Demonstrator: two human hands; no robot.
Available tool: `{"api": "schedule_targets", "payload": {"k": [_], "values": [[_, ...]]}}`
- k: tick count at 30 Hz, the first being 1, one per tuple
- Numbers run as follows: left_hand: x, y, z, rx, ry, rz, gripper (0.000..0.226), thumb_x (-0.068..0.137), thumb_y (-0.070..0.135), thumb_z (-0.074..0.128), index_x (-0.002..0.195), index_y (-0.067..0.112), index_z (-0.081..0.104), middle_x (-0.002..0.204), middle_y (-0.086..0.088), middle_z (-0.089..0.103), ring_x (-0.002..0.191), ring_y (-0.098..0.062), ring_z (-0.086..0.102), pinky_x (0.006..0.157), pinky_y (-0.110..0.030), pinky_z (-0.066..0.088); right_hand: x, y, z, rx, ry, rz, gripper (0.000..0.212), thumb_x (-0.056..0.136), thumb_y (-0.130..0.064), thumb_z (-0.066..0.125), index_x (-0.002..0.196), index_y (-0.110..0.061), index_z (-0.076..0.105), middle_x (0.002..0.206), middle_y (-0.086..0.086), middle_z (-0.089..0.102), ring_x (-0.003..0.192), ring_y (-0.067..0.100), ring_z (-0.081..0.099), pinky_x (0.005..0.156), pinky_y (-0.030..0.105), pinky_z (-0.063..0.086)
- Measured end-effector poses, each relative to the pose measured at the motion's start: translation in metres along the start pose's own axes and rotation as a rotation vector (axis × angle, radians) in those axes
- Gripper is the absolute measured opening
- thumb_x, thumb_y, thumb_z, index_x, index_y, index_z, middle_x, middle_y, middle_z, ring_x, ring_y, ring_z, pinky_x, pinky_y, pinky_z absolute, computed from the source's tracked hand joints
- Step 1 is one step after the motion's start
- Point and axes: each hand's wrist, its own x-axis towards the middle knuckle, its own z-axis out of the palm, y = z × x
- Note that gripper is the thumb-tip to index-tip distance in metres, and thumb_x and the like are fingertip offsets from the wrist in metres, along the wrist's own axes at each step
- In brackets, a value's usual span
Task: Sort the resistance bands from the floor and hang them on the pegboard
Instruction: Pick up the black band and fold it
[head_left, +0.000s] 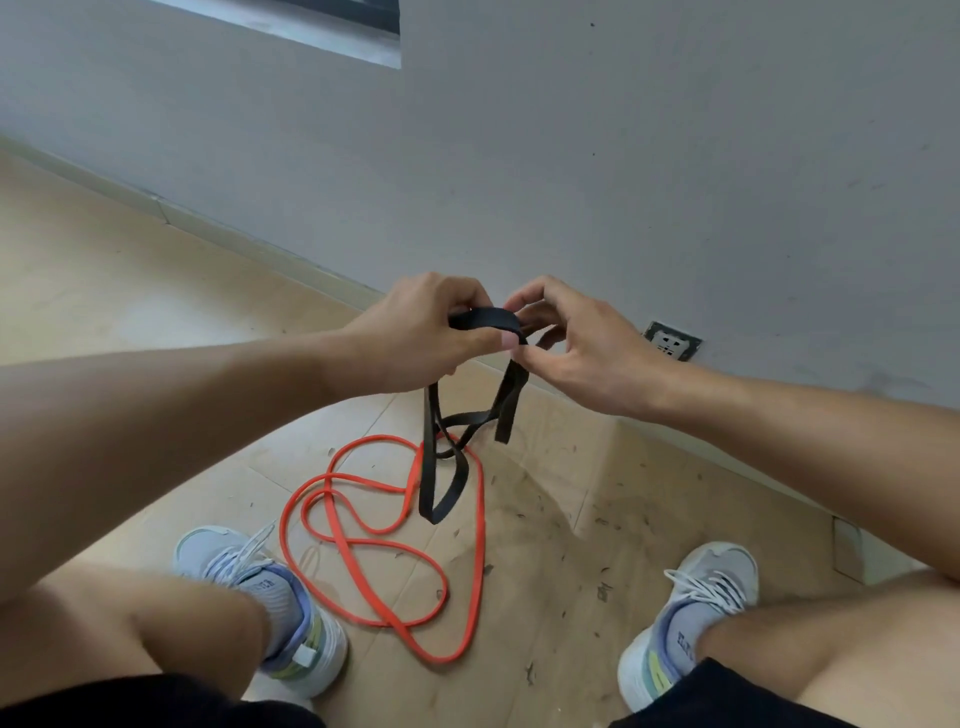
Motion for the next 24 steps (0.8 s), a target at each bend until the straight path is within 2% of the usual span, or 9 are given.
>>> {"api": "schedule_targets", "payload": {"k": [3, 5, 8, 11, 14, 16, 18, 21, 24], "values": [[-0.002, 0.003, -0.001, -0.005, 0.055, 0.058, 0.020, 0.094, 0.045, 0.068, 0.095, 0.025, 0.069, 0.066, 0.005, 0.062, 0.055, -0.003, 0.055, 0.051, -0.013, 0.039, 0.001, 0.003, -0.002, -0.008, 0.008, -0.018, 0.022, 0.095, -0.028, 0.071, 0.113, -0.033, 0.061, 0.105, -0.021, 0.067, 0.100, -0.011, 0.061, 0.078, 0.013, 0.047], [-0.004, 0.007, -0.001, -0.014, 0.075, 0.099, 0.017, 0.095, 0.043, 0.066, 0.094, 0.026, 0.068, 0.065, 0.007, 0.061, 0.058, -0.006, 0.054, 0.054, -0.014, 0.039, 0.002, 0.005, -0.002, -0.022, -0.072, 0.008, 0.025, 0.091, -0.035, 0.075, 0.113, -0.032, 0.064, 0.107, -0.019, 0.069, 0.099, -0.008, 0.062, 0.075, 0.013, 0.043], [-0.006, 0.014, -0.004, -0.060, 0.120, 0.149, 0.016, 0.096, 0.041, 0.066, 0.092, 0.025, 0.066, 0.064, 0.005, 0.061, 0.057, -0.001, 0.055, 0.056, -0.013, 0.041, 0.002, 0.010, 0.005, -0.031, -0.146, 0.070, 0.034, 0.085, -0.046, 0.080, 0.114, -0.034, 0.068, 0.107, -0.017, 0.072, 0.099, -0.004, 0.065, 0.078, 0.015, 0.045], [-0.007, 0.017, -0.007, -0.096, 0.153, 0.159, 0.021, 0.097, 0.039, 0.066, 0.096, 0.019, 0.065, 0.070, 0.003, 0.064, 0.059, -0.002, 0.059, 0.057, -0.013, 0.044, 0.001, 0.017, 0.008, -0.014, -0.138, 0.103, 0.025, 0.091, -0.041, 0.076, 0.111, -0.028, 0.071, 0.103, -0.015, 0.072, 0.097, -0.003, 0.067, 0.081, 0.016, 0.048], [-0.006, 0.017, -0.011, -0.097, 0.176, 0.139, 0.020, 0.097, 0.038, 0.066, 0.096, 0.017, 0.065, 0.076, -0.005, 0.068, 0.064, -0.008, 0.065, 0.059, -0.019, 0.050, 0.003, 0.021, 0.002, 0.006, -0.038, 0.114, 0.017, 0.093, -0.035, 0.075, 0.107, -0.027, 0.070, 0.099, -0.014, 0.072, 0.095, -0.003, 0.066, 0.079, 0.015, 0.048], [-0.006, 0.015, -0.014, -0.122, 0.190, 0.119, 0.020, 0.097, 0.037, 0.065, 0.096, 0.017, 0.065, 0.078, -0.011, 0.068, 0.071, -0.021, 0.068, 0.065, -0.030, 0.056, 0.005, 0.023, -0.003, 0.012, 0.025, 0.129, 0.017, 0.091, -0.035, 0.077, 0.104, -0.026, 0.069, 0.098, -0.014, 0.072, 0.094, -0.002, 0.066, 0.077, 0.014, 0.047], [-0.006, 0.013, -0.017, -0.160, 0.196, 0.101, 0.024, 0.096, 0.039, 0.067, 0.095, 0.016, 0.064, 0.081, -0.016, 0.067, 0.077, -0.031, 0.068, 0.068, -0.034, 0.058, 0.006, 0.023, -0.007, 0.054, 0.100, 0.136, 0.018, 0.090, -0.034, 0.078, 0.102, -0.025, 0.070, 0.096, -0.013, 0.073, 0.090, -0.002, 0.067, 0.075, 0.014, 0.046], [-0.007, 0.011, -0.018, -0.173, 0.198, 0.066, 0.036, 0.088, 0.050, 0.072, 0.094, 0.016, 0.063, 0.081, -0.019, 0.065, 0.079, -0.038, 0.066, 0.077, -0.056, 0.058, 0.006, 0.021, -0.013, 0.086, 0.251, 0.087, 0.019, 0.087, -0.034, 0.081, 0.103, -0.027, 0.073, 0.090, -0.015, 0.074, 0.087, -0.003, 0.067, 0.075, 0.015, 0.049], [-0.006, 0.008, -0.016, -0.164, 0.154, 0.027, 0.038, 0.085, 0.053, 0.074, 0.094, 0.018, 0.061, 0.079, -0.017, 0.066, 0.078, -0.038, 0.066, 0.078, -0.055, 0.058, 0.005, 0.017, -0.018, 0.125, 0.326, 0.059, 0.022, 0.083, -0.034, 0.084, 0.102, -0.032, 0.073, 0.089, -0.017, 0.073, 0.087, -0.006, 0.067, 0.074, 0.008, 0.050]]}}
